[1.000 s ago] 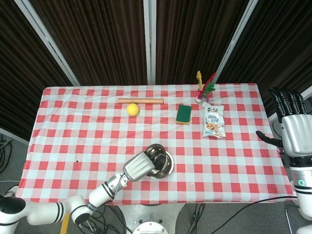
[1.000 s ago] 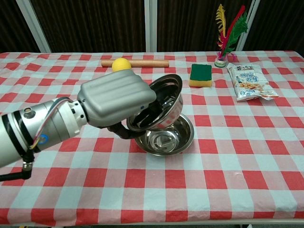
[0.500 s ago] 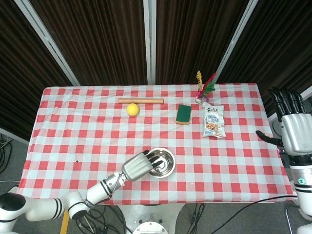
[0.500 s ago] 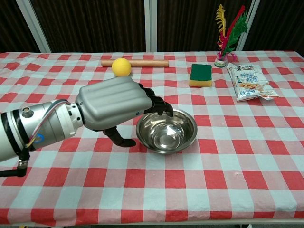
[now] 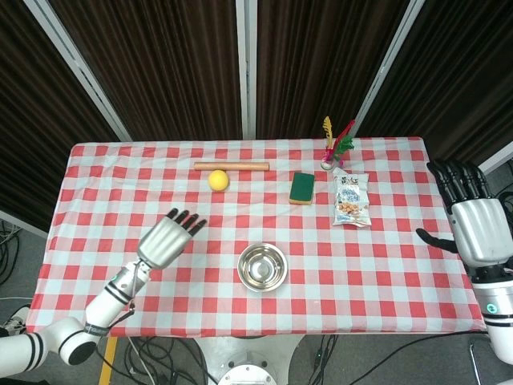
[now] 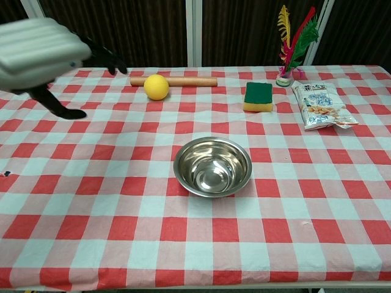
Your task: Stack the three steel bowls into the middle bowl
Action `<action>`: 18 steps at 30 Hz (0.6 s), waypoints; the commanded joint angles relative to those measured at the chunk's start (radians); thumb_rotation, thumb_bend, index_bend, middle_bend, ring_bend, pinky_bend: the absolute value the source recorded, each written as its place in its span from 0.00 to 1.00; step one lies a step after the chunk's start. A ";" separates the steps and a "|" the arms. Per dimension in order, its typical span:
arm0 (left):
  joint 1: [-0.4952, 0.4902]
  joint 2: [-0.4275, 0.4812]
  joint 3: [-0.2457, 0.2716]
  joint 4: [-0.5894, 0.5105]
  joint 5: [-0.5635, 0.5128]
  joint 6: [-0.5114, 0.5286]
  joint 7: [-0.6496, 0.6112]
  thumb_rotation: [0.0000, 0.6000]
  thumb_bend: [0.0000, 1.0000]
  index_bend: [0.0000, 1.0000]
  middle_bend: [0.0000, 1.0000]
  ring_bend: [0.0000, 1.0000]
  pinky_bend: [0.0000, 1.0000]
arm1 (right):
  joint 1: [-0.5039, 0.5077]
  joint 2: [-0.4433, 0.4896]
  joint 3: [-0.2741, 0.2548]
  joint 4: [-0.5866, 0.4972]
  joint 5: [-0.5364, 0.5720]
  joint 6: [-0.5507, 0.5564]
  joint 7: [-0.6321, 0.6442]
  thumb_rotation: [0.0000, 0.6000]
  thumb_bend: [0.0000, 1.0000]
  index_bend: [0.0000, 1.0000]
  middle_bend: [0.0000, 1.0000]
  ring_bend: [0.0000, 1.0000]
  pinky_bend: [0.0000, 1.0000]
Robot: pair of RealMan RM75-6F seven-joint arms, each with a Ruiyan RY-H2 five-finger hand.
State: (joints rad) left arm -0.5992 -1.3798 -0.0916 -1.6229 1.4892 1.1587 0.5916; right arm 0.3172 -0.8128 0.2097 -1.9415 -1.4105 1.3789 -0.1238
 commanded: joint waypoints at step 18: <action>0.397 0.094 0.050 0.119 -0.056 0.407 -0.482 1.00 0.13 0.27 0.27 0.21 0.28 | -0.111 -0.272 -0.266 0.276 -0.226 -0.076 -0.024 1.00 0.02 0.00 0.05 0.00 0.00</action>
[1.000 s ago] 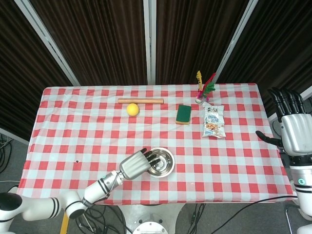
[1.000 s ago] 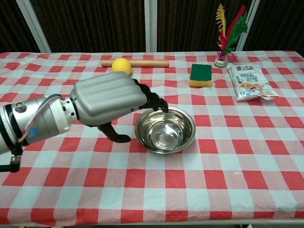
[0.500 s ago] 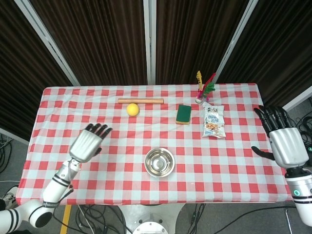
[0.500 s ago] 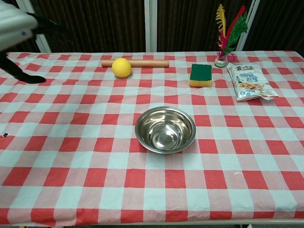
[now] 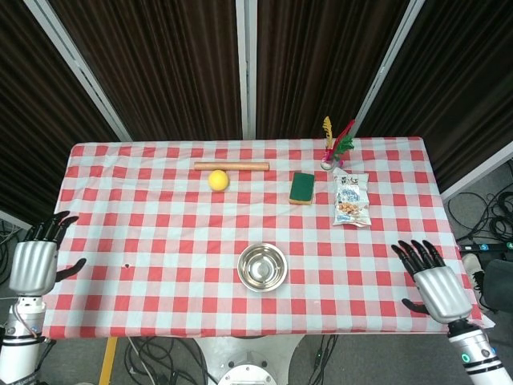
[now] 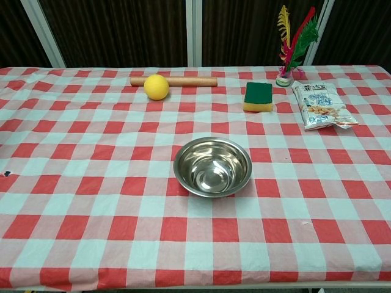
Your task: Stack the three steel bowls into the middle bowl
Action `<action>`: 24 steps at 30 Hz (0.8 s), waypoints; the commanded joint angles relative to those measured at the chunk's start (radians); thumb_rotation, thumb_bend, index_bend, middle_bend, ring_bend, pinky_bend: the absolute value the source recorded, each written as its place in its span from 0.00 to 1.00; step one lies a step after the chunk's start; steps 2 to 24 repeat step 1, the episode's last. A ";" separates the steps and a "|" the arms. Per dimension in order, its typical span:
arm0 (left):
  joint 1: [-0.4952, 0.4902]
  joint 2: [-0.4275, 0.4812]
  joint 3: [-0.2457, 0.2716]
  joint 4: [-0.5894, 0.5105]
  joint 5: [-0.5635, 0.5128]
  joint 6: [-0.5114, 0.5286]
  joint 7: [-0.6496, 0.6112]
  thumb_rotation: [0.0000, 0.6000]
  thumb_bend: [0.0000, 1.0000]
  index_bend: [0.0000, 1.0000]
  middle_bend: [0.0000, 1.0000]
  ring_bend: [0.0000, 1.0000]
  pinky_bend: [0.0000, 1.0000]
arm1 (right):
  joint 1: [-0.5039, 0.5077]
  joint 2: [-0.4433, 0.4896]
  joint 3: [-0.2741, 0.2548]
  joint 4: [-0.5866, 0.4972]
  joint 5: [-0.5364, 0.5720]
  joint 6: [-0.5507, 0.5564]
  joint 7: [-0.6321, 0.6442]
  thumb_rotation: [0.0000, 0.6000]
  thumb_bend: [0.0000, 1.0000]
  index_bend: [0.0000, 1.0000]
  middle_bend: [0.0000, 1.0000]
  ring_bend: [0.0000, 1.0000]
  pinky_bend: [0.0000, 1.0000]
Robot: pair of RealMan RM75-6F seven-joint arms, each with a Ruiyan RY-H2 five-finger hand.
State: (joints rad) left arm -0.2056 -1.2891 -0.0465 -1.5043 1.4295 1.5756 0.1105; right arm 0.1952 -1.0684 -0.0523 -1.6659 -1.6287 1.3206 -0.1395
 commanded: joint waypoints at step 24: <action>0.004 0.003 0.006 0.001 0.005 -0.018 0.000 1.00 0.13 0.27 0.27 0.21 0.28 | 0.017 -0.021 -0.003 -0.004 -0.012 -0.025 -0.017 1.00 0.02 0.00 0.05 0.00 0.00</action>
